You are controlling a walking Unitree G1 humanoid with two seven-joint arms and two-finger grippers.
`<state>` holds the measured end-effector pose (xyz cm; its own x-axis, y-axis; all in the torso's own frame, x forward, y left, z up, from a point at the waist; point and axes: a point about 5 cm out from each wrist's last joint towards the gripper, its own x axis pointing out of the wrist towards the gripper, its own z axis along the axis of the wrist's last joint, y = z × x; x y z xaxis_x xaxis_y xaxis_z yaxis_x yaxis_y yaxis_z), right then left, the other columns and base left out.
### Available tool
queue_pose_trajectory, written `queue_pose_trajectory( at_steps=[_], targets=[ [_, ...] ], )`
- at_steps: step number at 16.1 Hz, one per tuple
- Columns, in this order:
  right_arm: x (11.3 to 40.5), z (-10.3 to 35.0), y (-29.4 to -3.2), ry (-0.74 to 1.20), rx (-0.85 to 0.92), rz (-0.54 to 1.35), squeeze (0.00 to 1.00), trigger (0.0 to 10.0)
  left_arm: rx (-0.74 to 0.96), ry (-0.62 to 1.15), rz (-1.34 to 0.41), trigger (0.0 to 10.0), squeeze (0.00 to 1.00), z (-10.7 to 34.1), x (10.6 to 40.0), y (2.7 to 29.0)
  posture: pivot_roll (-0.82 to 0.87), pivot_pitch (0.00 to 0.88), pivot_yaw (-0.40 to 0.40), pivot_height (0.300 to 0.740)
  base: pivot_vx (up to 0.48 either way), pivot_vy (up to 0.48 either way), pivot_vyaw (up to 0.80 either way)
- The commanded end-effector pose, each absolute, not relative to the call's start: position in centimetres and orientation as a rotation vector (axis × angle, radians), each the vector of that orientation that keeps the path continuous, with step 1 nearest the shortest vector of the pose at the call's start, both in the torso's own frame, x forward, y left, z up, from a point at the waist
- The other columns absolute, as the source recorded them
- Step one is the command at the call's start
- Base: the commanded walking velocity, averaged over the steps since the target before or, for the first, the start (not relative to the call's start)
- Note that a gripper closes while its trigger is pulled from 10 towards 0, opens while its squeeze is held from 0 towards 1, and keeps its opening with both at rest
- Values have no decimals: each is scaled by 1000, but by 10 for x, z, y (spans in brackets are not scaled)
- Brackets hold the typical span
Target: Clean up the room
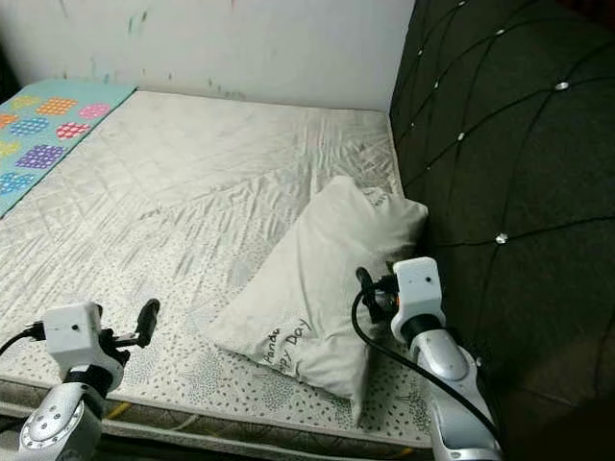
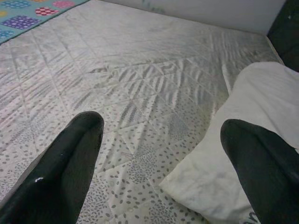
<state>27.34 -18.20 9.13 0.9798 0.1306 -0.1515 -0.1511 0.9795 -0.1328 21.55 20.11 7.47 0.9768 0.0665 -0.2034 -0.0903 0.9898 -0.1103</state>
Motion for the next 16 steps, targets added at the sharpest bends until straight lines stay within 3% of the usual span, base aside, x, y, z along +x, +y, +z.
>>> queue_pose_trajectory(
  at_steps=[1,8,13,16],
  targets=[
    [272,88,-186,155,-159,132,0,10000,-105,217,67,10000,0,72,215,200,-123,0,-27,740,0,0,0],
    [260,69,-199,220,-190,131,0,10000,-70,227,23,10000,0,68,214,197,-124,0,-24,740,0,0,0],
    [257,68,-203,219,-182,129,0,10000,-48,123,30,10000,0,85,223,193,-130,0,-22,740,0,0,0],
    [255,69,-202,216,-161,123,0,10000,-48,116,25,10000,0,87,223,191,-132,0,-22,740,0,0,-625]
  ],
)
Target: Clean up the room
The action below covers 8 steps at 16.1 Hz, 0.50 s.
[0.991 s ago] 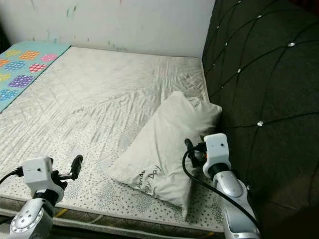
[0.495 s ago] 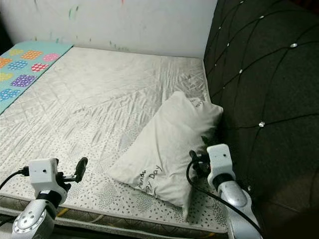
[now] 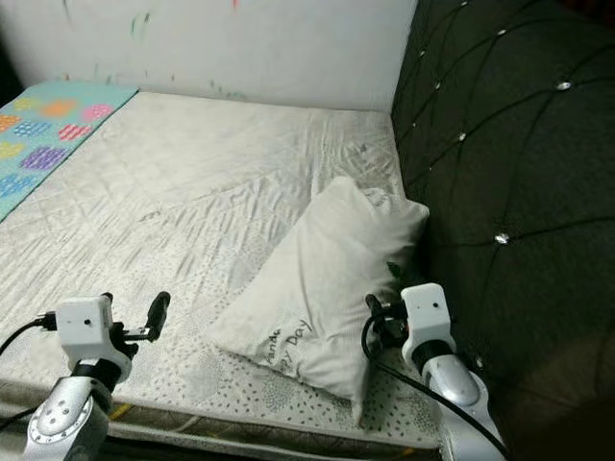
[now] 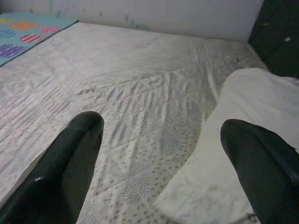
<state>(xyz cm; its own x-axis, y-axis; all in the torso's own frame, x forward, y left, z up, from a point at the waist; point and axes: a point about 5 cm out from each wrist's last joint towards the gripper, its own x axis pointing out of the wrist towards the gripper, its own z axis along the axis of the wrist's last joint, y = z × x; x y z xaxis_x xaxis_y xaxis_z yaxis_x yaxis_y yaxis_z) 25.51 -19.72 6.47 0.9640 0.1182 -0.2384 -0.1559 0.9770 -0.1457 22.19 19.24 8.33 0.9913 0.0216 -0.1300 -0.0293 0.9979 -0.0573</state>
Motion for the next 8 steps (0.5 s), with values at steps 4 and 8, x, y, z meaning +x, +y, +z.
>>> queue_pose_trajectory(
  at_steps=[4,8],
  targets=[
    [257,72,-200,200,-149,132,0,10000,-49,101,25,10000,0,91,224,189,-133,12,-25,740,0,0,-731],
    [260,78,-194,175,-145,147,0,10000,-105,87,-6,10000,0,99,225,180,-131,18,-29,740,0,0,0]
  ],
)
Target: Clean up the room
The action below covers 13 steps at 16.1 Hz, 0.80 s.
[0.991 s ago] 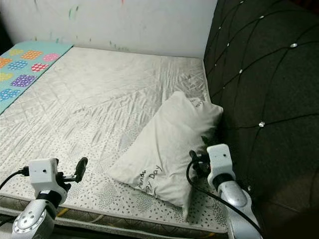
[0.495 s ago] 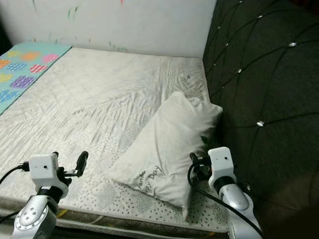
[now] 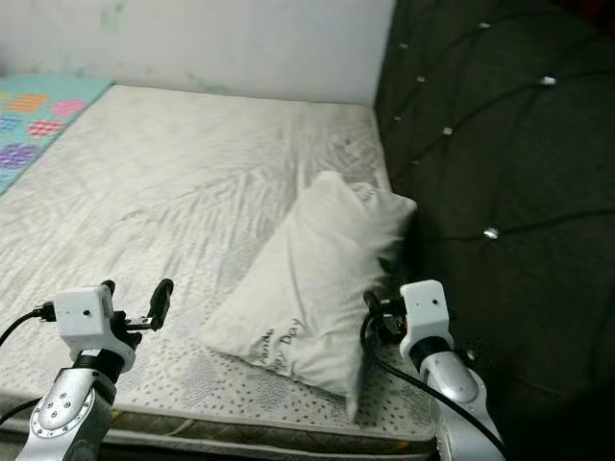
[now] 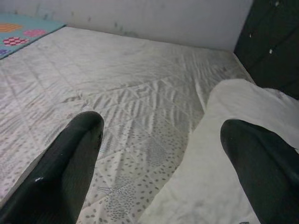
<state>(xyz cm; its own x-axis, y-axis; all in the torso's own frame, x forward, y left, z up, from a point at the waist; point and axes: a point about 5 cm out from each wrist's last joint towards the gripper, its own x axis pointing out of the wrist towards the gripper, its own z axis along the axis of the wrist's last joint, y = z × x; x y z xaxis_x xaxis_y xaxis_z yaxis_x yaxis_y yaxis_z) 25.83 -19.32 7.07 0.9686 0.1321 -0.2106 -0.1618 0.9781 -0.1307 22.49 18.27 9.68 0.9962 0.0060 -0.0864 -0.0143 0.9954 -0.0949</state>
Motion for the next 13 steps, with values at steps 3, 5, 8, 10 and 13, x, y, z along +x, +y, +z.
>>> queue_pose_trajectory(
  at_steps=[3,5,8,10,13],
  targets=[
    [261,80,-191,171,-136,159,0,10000,-121,96,-10,10000,0,98,225,178,-130,23,-31,740,0,0,0],
    [261,80,-191,168,-131,159,0,10000,-123,99,-12,10000,0,99,224,178,-130,23,-31,740,0,0,0],
    [261,81,-190,162,-125,167,0,10000,-127,103,-14,10000,0,99,224,177,-131,29,-33,740,0,0,0],
    [261,82,-189,160,-123,175,0,10000,-127,106,-14,10000,0,99,224,177,-131,29,-33,740,0,0,0],
    [261,82,-187,157,-121,190,0,10000,-121,112,-6,10000,0,98,223,178,-129,31,-33,740,0,0,0]
  ],
)
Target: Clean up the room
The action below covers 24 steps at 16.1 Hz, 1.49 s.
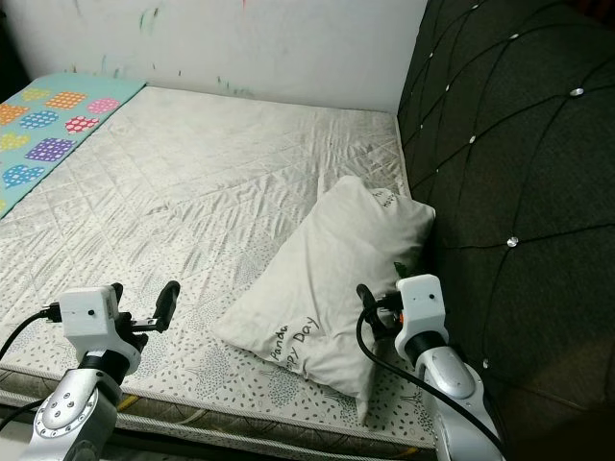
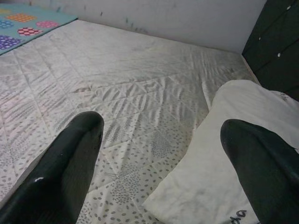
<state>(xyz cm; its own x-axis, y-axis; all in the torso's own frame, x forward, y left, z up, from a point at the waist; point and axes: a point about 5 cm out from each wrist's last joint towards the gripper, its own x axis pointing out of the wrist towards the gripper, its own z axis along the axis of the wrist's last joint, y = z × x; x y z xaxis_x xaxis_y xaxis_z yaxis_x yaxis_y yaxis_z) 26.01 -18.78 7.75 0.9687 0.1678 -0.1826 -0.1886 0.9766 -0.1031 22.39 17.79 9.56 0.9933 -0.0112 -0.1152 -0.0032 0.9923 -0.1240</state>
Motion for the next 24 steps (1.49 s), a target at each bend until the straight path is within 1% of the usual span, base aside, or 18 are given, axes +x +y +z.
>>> queue_pose_trajectory(
  at_steps=[1,3,7,9,10,12,13,15,17,24],
  targets=[
    [261,83,-186,156,-120,193,0,10000,-120,114,-5,10000,0,98,222,179,-129,31,-31,740,0,0,0],
    [261,83,-186,154,-121,198,0,10000,-120,117,-3,10000,0,98,222,179,-128,32,-31,740,0,0,0],
    [261,84,-184,148,-125,210,0,10000,-124,121,1,10000,0,97,223,180,-130,36,-33,720,0,0,0],
    [261,84,-184,147,-128,217,0,10000,-123,119,2,10000,0,97,223,179,-127,30,-35,691,0,0,0],
    [261,84,-183,147,-129,222,0,10000,-122,119,2,10000,0,97,223,179,-127,30,-35,686,0,0,0],
    [261,84,-182,146,-132,233,0,10000,-118,117,3,10000,0,97,223,179,-127,28,-36,661,0,0,0],
    [261,84,-182,147,-136,238,0,10000,-116,116,5,10000,0,97,223,179,-127,25,-38,641,0,0,0],
    [262,84,-181,147,-138,242,0,10000,-114,116,5,10000,0,97,223,179,-128,25,-38,616,0,0,0],
    [262,85,-181,143,-138,246,0,10000,-114,115,7,10000,0,97,223,178,-128,25,-41,596,0,0,0],
    [264,86,-179,138,-134,260,0,10000,-143,86,-37,10000,0,101,220,179,-127,31,-41,596,0,0,0]
  ],
)
